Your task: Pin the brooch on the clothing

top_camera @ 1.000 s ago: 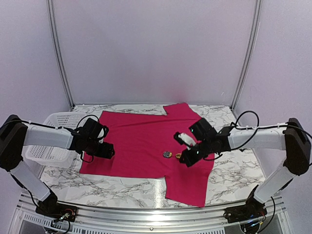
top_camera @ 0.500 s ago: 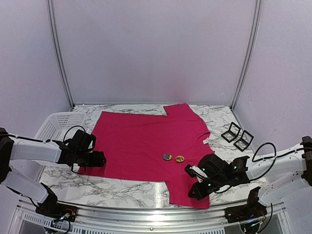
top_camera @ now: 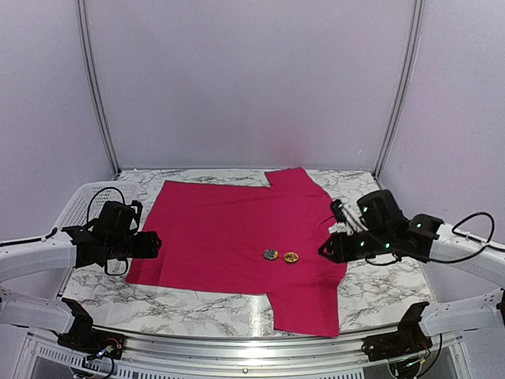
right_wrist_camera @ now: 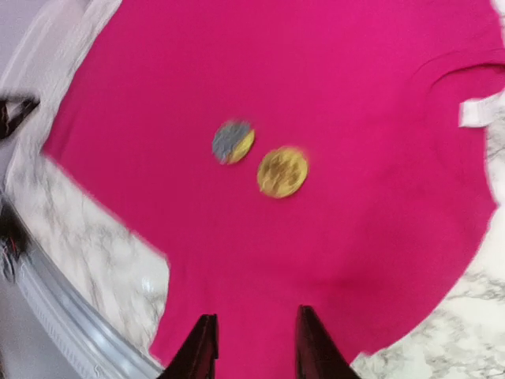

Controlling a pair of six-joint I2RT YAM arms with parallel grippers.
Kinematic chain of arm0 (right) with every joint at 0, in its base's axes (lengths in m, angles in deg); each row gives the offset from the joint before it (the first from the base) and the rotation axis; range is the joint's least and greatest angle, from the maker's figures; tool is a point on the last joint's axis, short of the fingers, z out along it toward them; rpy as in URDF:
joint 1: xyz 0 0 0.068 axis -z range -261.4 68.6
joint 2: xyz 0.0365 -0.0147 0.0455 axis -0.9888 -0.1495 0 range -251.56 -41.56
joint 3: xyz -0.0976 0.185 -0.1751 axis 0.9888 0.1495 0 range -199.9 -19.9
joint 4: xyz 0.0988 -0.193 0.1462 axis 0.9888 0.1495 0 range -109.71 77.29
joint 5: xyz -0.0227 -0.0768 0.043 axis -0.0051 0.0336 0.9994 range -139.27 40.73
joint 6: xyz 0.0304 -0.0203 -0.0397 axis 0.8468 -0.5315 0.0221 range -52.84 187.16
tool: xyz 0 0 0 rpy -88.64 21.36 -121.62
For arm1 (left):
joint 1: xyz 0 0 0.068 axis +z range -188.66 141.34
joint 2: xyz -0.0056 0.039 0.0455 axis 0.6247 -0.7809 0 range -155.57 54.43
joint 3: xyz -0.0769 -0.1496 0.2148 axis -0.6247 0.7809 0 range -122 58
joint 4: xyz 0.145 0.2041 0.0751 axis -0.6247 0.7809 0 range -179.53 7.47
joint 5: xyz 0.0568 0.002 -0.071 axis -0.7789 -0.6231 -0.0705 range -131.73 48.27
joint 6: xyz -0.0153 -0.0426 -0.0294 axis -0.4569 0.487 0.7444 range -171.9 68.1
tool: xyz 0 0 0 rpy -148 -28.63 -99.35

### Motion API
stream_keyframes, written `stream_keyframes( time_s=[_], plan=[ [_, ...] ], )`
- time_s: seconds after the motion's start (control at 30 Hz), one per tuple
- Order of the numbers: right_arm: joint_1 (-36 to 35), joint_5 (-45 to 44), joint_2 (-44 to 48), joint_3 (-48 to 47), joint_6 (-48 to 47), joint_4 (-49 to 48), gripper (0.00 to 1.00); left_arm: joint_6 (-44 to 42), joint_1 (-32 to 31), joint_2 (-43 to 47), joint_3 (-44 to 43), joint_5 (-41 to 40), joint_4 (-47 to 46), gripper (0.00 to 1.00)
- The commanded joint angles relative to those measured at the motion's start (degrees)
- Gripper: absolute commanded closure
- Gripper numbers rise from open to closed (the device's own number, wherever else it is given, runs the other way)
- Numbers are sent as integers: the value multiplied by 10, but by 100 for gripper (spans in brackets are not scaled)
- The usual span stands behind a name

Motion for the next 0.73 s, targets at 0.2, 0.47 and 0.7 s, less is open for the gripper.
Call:
stream_keyframes(
  time_s=[0.2,0.47,0.7],
  plan=[
    [295,-89,-32,8,-199,-334,13,-151,19,-34,-41,-117,-206,6],
    [365,-251,-42,122,-215,-578,6,-176,55,-49,-23,-153,-305,2],
    [365,-361,-97,150,-170,-575,6,-179,121,-28,71,-164,-450,1]
  ],
)
